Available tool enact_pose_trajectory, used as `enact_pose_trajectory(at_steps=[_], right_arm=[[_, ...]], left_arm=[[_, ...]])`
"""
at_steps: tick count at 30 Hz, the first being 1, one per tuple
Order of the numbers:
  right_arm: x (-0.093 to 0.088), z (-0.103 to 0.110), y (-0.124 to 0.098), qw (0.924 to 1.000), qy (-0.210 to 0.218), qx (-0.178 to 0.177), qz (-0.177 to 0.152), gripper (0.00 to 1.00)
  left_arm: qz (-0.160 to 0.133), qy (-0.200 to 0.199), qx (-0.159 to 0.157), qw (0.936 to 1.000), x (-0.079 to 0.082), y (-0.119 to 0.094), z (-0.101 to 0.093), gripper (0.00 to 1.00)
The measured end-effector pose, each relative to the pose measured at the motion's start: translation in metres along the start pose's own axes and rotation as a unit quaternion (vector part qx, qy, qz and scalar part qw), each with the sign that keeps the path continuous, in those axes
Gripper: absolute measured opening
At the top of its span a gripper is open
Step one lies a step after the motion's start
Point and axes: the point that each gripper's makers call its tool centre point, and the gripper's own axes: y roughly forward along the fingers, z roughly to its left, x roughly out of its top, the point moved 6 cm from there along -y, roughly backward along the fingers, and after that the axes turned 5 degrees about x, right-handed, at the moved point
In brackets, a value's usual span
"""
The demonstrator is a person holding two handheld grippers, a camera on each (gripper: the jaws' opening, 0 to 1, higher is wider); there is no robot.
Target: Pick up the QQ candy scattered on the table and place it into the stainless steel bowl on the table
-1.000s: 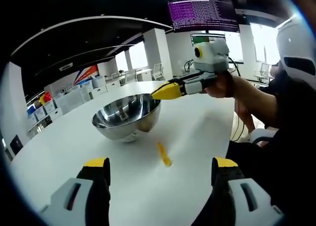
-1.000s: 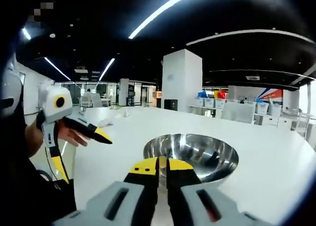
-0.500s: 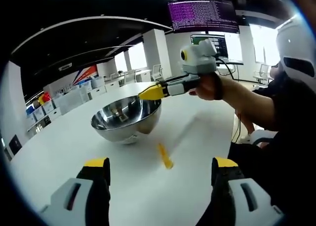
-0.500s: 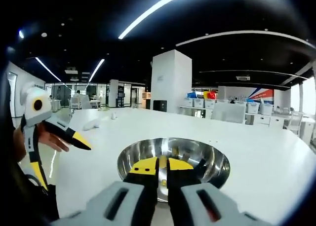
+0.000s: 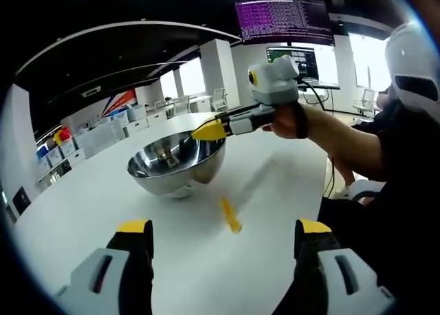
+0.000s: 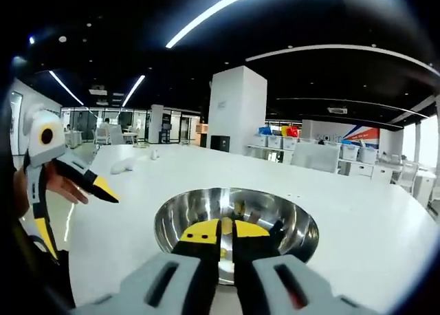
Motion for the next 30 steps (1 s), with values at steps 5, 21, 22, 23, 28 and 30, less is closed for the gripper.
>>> enact_pose_trajectory(at_steps=[5, 21, 22, 23, 28, 30], right_arm=[[-0.0010, -0.0007, -0.0016, 1.0000, 0.002, -0.002, 0.000, 0.05], [-0.0014, 0.0000, -0.0014, 1.0000, 0.002, 0.001, -0.001, 0.06], [-0.0016, -0.0003, -0.0013, 1.0000, 0.002, 0.001, 0.000, 0.06], [-0.0016, -0.0005, -0.0013, 1.0000, 0.001, 0.001, 0.000, 0.06], [-0.0018, 0.0001, -0.0009, 1.0000, 0.003, 0.003, -0.001, 0.06], [-0.0018, 0.0004, -0.0008, 1.0000, 0.002, 0.004, -0.002, 0.06]], left_arm=[[-0.001, 0.001, 0.001, 1.0000, 0.0011, -0.0004, -0.0001, 0.84], [-0.001, 0.003, 0.002, 1.0000, 0.0017, -0.0023, -0.0016, 0.84], [-0.001, 0.003, 0.002, 1.0000, 0.0018, -0.0025, -0.0016, 0.84], [-0.001, 0.003, 0.002, 1.0000, 0.0018, -0.0026, -0.0017, 0.84], [-0.002, 0.003, 0.001, 1.0000, 0.0024, -0.0028, -0.0023, 0.84], [-0.003, 0.003, 0.001, 1.0000, 0.0026, -0.0029, -0.0026, 0.84]])
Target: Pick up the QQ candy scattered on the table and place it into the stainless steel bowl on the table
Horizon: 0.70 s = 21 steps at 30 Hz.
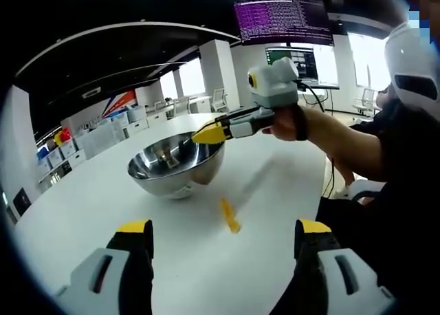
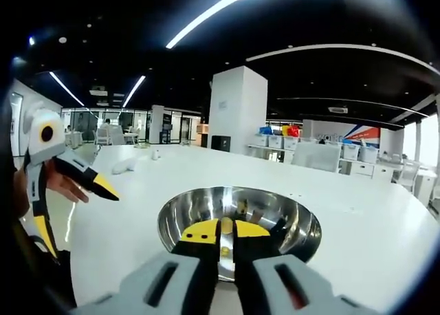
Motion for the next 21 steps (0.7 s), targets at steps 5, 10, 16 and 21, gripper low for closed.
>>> enact_pose_trajectory(at_steps=[5, 10, 16, 21], right_arm=[[-0.0003, 0.0002, 0.0002, 1.0000, -0.002, -0.001, 0.000, 0.06], [-0.0001, 0.0009, 0.0005, 1.0000, -0.005, 0.000, -0.002, 0.07], [-0.0003, 0.0020, 0.0005, 1.0000, -0.005, 0.002, -0.003, 0.07], [0.0001, 0.0022, 0.0001, 1.0000, -0.002, 0.002, -0.006, 0.08]], left_arm=[[0.002, 0.000, 0.000, 1.0000, -0.0012, 0.0000, 0.0000, 0.84], [0.002, 0.000, 0.001, 1.0000, -0.0015, -0.0003, 0.0003, 0.84], [0.003, -0.001, 0.001, 1.0000, -0.0021, -0.0004, 0.0004, 0.84], [0.002, -0.001, 0.000, 1.0000, -0.0024, -0.0007, 0.0004, 0.84]])
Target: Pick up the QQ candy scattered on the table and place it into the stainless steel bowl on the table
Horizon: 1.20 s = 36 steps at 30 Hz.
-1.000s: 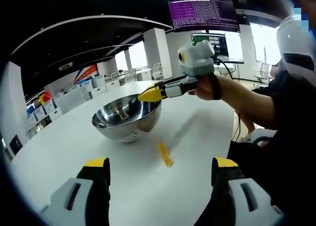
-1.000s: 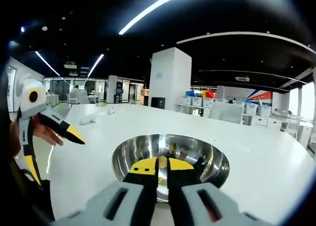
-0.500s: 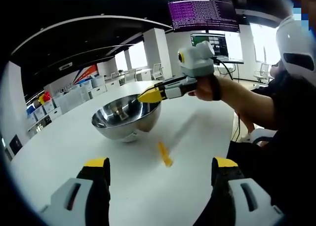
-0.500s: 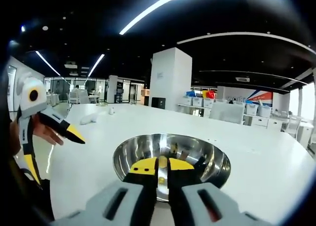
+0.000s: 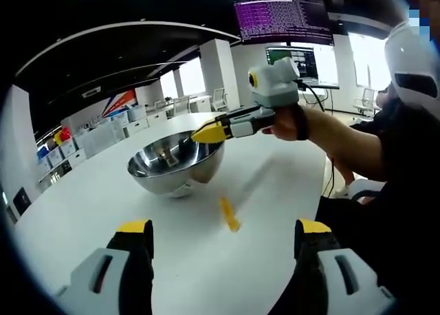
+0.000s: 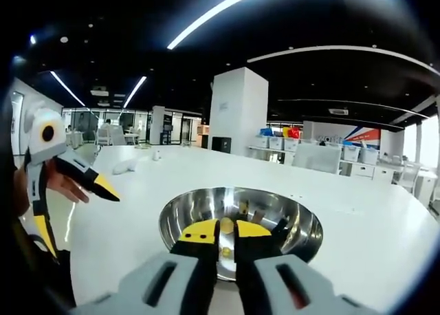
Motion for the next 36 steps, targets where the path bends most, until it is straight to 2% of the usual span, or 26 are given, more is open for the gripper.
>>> enact_pose_trajectory(at_steps=[23, 27, 36], right_arm=[[0.001, 0.007, -0.002, 0.9999, 0.002, 0.016, -0.005, 0.15], [0.001, 0.009, -0.002, 0.9998, 0.001, 0.020, -0.005, 0.20], [0.003, 0.012, -0.004, 0.9997, -0.001, 0.021, -0.010, 0.22]], left_arm=[[0.000, 0.001, 0.000, 1.0000, 0.001, -0.002, -0.002, 0.84], [0.000, 0.001, -0.001, 1.0000, 0.001, -0.002, -0.002, 0.84], [-0.001, 0.003, 0.000, 1.0000, 0.002, -0.001, -0.002, 0.84]])
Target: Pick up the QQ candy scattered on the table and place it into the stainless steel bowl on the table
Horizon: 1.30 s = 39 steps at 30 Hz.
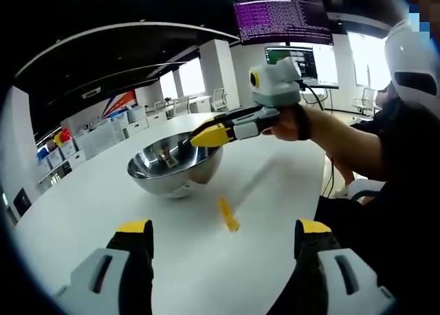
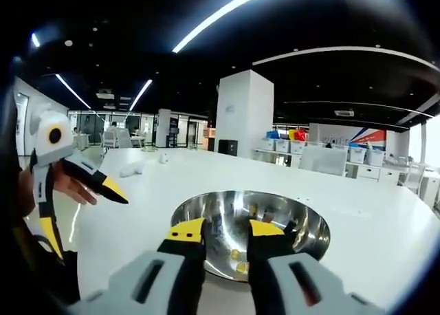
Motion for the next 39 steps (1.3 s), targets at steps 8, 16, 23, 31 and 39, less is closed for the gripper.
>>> enact_pose_trajectory(at_steps=[8, 16, 23, 31, 39], right_arm=[[0.000, -0.001, -0.002, 1.0000, -0.003, -0.003, -0.003, 0.27], [0.001, -0.003, -0.003, 1.0000, -0.007, -0.005, -0.005, 0.28], [0.002, -0.006, -0.004, 0.9999, -0.012, -0.010, -0.005, 0.28], [0.006, -0.006, -0.009, 0.9997, -0.016, -0.014, -0.010, 0.28], [0.021, 0.001, -0.022, 0.9991, -0.028, -0.017, -0.025, 0.28]], left_arm=[[0.003, 0.000, -0.001, 1.0000, 0.000, 0.001, 0.000, 0.84], [0.009, 0.000, -0.007, 0.9999, -0.001, 0.003, -0.002, 0.84], [0.007, 0.000, -0.005, 1.0000, 0.000, 0.003, -0.002, 0.84], [0.008, 0.000, -0.006, 1.0000, 0.000, 0.003, -0.003, 0.84], [0.007, 0.000, -0.001, 1.0000, 0.000, 0.001, -0.002, 0.84]])
